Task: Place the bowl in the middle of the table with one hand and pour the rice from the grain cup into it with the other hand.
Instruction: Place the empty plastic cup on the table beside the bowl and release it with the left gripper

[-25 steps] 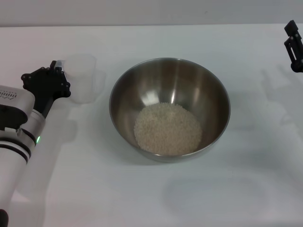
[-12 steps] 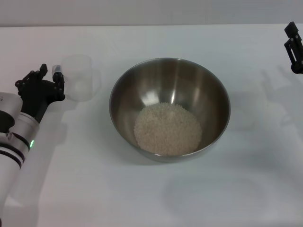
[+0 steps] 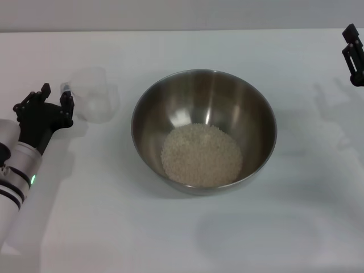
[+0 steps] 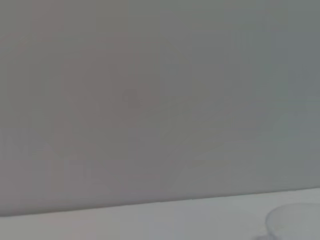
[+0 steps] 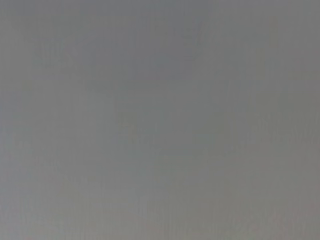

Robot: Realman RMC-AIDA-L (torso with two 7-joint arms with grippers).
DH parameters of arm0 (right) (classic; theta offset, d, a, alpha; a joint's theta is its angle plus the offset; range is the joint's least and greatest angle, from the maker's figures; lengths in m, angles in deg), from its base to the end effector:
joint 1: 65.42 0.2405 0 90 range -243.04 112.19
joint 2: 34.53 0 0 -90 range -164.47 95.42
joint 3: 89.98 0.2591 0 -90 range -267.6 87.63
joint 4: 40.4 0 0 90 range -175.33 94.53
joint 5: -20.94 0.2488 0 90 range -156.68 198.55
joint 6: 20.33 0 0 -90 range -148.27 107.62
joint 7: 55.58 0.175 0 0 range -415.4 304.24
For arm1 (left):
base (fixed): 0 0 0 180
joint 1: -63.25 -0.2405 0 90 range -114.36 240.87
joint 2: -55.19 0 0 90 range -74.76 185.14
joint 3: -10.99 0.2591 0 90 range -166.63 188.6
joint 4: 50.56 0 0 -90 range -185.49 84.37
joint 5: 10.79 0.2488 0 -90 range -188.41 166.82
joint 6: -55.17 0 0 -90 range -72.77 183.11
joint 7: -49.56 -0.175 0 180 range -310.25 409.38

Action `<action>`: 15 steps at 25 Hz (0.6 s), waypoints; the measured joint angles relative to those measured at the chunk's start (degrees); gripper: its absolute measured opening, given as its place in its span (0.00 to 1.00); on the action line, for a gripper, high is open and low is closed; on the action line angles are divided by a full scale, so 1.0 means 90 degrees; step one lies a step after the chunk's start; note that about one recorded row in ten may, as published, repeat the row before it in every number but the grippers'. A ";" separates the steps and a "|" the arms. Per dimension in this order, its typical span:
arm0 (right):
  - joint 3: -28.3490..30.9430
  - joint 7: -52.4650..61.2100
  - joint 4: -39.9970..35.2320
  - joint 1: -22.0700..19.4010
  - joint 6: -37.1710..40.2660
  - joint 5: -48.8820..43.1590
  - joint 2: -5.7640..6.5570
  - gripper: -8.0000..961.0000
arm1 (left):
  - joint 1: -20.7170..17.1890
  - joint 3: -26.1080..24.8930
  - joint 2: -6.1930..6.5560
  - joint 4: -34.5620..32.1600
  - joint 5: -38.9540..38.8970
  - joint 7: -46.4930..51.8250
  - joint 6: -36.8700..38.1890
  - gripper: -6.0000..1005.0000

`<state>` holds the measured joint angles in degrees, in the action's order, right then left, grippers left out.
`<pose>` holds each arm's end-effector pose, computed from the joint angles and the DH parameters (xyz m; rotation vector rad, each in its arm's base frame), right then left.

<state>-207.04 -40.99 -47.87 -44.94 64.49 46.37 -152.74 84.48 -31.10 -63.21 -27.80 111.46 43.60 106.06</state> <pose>0.3335 0.3419 -0.0139 -1.6298 0.3369 0.9266 -0.3467 0.3741 -0.0936 -1.7068 -0.6410 -0.5024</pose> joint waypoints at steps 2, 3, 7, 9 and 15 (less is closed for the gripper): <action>0.0000 0.0000 0.0000 0.0005 0.0000 0.0003 0.0000 0.50 | -0.0003 -0.0002 0.0003 -0.0038 0.0000 0.0065 0.0004 0.40; 0.0000 0.0000 0.0000 0.0006 0.0000 0.0008 0.0001 0.50 | -0.0002 0.0009 0.0008 -0.0049 0.0001 0.0084 0.0013 0.40; 0.0000 0.0000 0.0000 0.0012 -0.0001 0.0014 0.0001 0.50 | -0.0043 0.0068 0.0011 -0.0055 0.0047 0.0101 0.0083 0.40; 0.0000 0.0000 0.0000 0.0027 -0.0010 0.0018 0.0005 0.50 | -0.0122 0.0080 0.0012 -0.0058 0.0156 0.0184 0.0219 0.41; 0.0000 0.0000 0.0000 0.0050 -0.0040 0.0026 0.0021 0.50 | -0.0430 0.0084 0.0007 -0.0383 0.0706 0.1048 0.1130 0.41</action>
<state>-207.04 -40.99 -47.87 -44.50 64.13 46.60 -152.56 80.60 -30.34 -63.15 -31.24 117.82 53.03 116.23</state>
